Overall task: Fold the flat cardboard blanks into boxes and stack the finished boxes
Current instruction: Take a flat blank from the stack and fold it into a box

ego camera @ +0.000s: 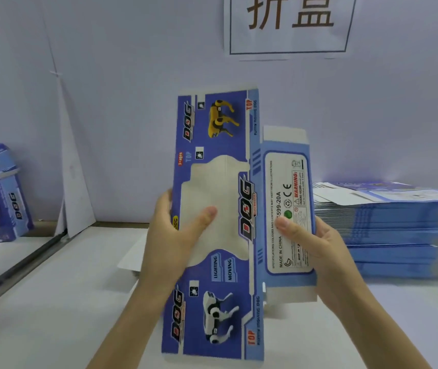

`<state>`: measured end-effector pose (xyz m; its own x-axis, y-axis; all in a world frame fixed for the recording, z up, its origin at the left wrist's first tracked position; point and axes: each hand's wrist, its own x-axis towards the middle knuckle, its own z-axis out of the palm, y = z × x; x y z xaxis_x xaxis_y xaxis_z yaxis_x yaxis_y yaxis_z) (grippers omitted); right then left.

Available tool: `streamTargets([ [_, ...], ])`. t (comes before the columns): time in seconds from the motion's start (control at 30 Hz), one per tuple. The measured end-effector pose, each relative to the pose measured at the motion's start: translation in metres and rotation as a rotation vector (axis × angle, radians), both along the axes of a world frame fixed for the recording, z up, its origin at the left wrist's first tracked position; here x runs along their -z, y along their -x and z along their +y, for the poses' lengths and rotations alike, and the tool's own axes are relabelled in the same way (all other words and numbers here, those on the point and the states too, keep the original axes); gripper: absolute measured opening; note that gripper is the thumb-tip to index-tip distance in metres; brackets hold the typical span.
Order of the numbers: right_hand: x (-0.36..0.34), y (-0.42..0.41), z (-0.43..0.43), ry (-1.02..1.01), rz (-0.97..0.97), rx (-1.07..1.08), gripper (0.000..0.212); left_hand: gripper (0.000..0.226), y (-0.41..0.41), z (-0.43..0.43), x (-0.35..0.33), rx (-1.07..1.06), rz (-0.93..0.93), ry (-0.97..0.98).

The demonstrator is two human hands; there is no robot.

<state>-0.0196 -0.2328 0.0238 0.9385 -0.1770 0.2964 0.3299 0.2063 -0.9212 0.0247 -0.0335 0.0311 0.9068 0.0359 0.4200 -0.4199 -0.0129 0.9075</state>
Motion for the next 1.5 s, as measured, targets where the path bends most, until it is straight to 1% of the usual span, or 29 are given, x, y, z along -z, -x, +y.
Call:
streamTargets([
  [0.07,0.002,0.0,0.006,-0.024,-0.054,0.081,0.025,0.075,0.006,-0.009,0.001,-0.16,-0.136,-0.261],
  [0.1,0.003,-0.001,0.01,-0.016,-0.095,0.108,0.026,0.079,0.009,-0.013,0.003,-0.165,-0.205,-0.369],
  [0.13,0.003,-0.001,0.016,0.006,-0.149,0.084,0.027,0.081,0.011,-0.017,0.006,-0.103,-0.249,-0.426],
  [0.17,0.004,0.0,0.023,0.046,-0.204,0.022,0.033,0.086,0.015,-0.021,0.007,0.022,-0.241,-0.421],
  [0.23,0.006,0.005,0.032,0.199,-0.287,-0.087,0.044,0.104,0.023,-0.028,0.007,0.267,-0.161,-0.29],
  [0.27,0.005,0.008,0.033,0.28,-0.321,-0.1,0.045,0.107,0.023,-0.03,0.006,0.33,-0.137,-0.201],
  [0.3,0.004,0.011,0.032,0.349,-0.355,-0.098,0.044,0.104,0.023,-0.03,0.005,0.365,-0.124,-0.099],
  [0.33,0.001,0.014,0.03,0.413,-0.392,-0.065,0.043,0.093,0.02,-0.027,0.004,0.382,-0.107,-0.001],
  [0.4,-0.004,0.014,0.023,0.512,-0.421,0.121,0.043,0.071,0.015,-0.017,-0.002,0.384,-0.07,0.099],
  [0.43,-0.005,0.012,0.017,0.529,-0.386,0.24,0.047,0.062,0.014,-0.011,-0.005,0.389,-0.073,0.087],
  [0.47,-0.007,0.01,0.011,0.519,-0.315,0.317,0.057,0.056,0.012,-0.005,-0.006,0.407,-0.085,0.065],
  [0.5,-0.01,0.009,0.007,0.47,-0.221,0.305,0.067,0.053,0.012,-0.002,-0.006,0.427,-0.095,0.055],
  [0.53,-0.011,0.009,0.003,0.391,-0.138,0.207,0.074,0.055,0.012,-0.002,-0.007,0.437,-0.089,0.062],
  [0.57,-0.012,0.008,0.002,0.312,-0.093,0.074,0.074,0.06,0.012,-0.003,-0.007,0.436,-0.071,0.065],
  [0.6,-0.012,0.009,0.001,0.257,-0.087,-0.046,0.068,0.067,0.012,-0.006,-0.005,0.432,-0.055,0.062],
  [0.67,-0.01,0.007,0.005,0.188,-0.102,-0.154,0.05,0.077,0.012,-0.014,-0.001,0.414,-0.029,0.065],
  [0.73,-0.005,0.003,0.008,0.155,-0.09,-0.135,0.043,0.084,0.013,-0.019,0.003,0.364,0.007,0.039],
  [0.77,-0.004,0.002,0.009,0.142,-0.088,-0.102,0.038,0.093,0.013,-0.02,0.005,0.317,0.029,-0.019],
  [0.87,-0.002,-0.001,0.004,0.068,-0.061,0.033,0.021,0.133,0.004,-0.015,0.01,0.098,0.101,-0.285],
  [0.93,-0.003,0.0,0.004,0.091,-0.063,0.04,0.016,0.139,-0.002,-0.01,0.009,0.155,0.174,-0.263],
  [0.97,-0.003,0.001,0.005,0.115,-0.075,0.025,0.016,0.135,-0.004,-0.008,0.007,0.191,0.187,-0.204],
  [1.07,-0.004,0.005,0.011,0.145,-0.109,-0.091,0.025,0.108,-0.003,-0.003,0.001,0.245,0.126,-0.048],
  [1.13,-0.003,0.006,0.017,0.152,-0.145,-0.165,0.037,0.098,0.002,-0.002,-0.001,0.309,0.114,-0.045],
  [1.2,0.0,0.004,0.022,0.204,-0.172,-0.161,0.05,0.085,0.007,-0.003,-0.002,0.342,0.141,-0.078],
  [1.3,0.005,-0.001,0.02,0.263,-0.125,-0.149,0.069,0.026,0.008,0.0,-0.006,0.286,0.119,-0.097],
  [1.33,0.005,-0.003,0.019,0.287,-0.094,-0.126,0.076,0.025,0.008,0.003,-0.008,0.263,0.088,-0.108],
  [1.37,0.006,-0.005,0.016,0.3,-0.059,-0.082,0.082,0.032,0.006,0.006,-0.008,0.243,0.064,-0.12],
  [1.4,0.006,-0.006,0.014,0.29,-0.025,-0.03,0.083,0.034,0.004,0.008,-0.008,0.229,0.054,-0.118],
  [1.5,0.008,-0.01,0.008,0.303,0.0,0.066,0.074,0.03,-0.001,0.013,-0.006,0.189,0.048,-0.11],
])
